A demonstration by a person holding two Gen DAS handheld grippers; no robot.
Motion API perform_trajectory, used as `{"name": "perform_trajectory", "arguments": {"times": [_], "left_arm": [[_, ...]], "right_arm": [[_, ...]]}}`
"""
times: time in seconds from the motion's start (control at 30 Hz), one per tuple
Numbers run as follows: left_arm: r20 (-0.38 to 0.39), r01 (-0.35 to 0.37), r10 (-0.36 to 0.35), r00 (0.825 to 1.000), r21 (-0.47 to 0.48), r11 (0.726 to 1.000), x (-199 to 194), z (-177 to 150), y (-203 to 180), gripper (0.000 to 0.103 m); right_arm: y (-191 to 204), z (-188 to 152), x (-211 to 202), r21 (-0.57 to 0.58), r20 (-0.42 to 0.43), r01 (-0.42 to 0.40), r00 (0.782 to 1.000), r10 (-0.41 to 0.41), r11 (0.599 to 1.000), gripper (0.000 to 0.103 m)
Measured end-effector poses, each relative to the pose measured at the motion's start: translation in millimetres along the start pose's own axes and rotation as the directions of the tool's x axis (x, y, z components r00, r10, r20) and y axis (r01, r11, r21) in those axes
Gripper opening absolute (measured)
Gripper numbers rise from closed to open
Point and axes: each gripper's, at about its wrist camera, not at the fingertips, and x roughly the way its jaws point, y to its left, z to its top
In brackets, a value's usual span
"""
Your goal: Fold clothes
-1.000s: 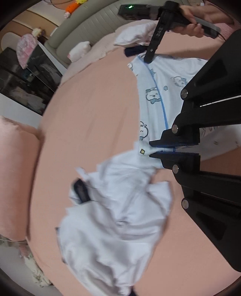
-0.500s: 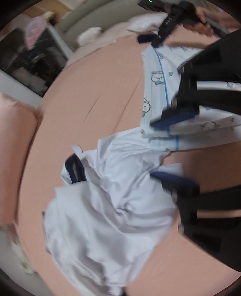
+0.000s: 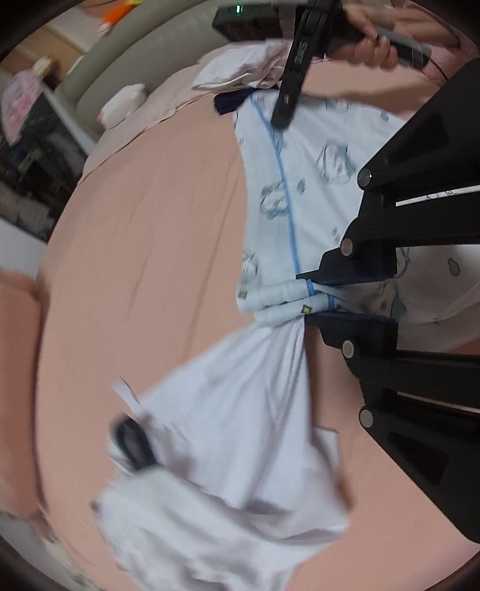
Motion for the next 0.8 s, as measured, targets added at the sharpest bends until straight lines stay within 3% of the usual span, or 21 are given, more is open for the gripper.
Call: {"name": "perform_trajectory", "arguments": {"times": [0.17,0.27,0.4,0.5,0.57,0.67,0.8], "left_arm": [[0.007,-0.04,0.04,0.999,0.031,0.999,22,31,-8,0.017],[-0.004,-0.043,0.043,0.999,0.014,0.999,42,49,-4,0.012],[-0.033,0.043,-0.044,0.998,-0.028,0.999,66,75,4,0.012],[-0.085,0.105,-0.109,0.99,-0.047,0.993,61,70,5,0.017],[-0.133,0.139,-0.143,0.981,-0.041,0.989,58,56,2,0.039],[-0.194,0.115,-0.108,0.975,0.022,0.993,45,16,-10,0.039],[-0.187,0.111,-0.102,0.977,0.035,0.993,22,-27,-18,0.039]], "right_arm": [[-15,18,-55,0.001,0.076,0.045,0.996,-0.045,0.999,0.005],[-16,25,-43,-0.054,0.057,0.112,0.992,-0.109,0.992,0.005],[-28,35,-3,-0.066,0.011,0.158,0.988,-0.157,0.985,0.01],[-35,37,14,-0.076,-0.027,0.187,0.981,-0.19,0.979,0.016],[-37,34,-2,-0.035,0.039,0.166,0.986,-0.164,0.986,0.016],[-25,27,-25,-0.044,0.121,0.184,0.977,-0.177,0.982,0.016],[-22,12,-45,-0.009,0.16,0.218,0.964,-0.213,0.976,0.022]]}}
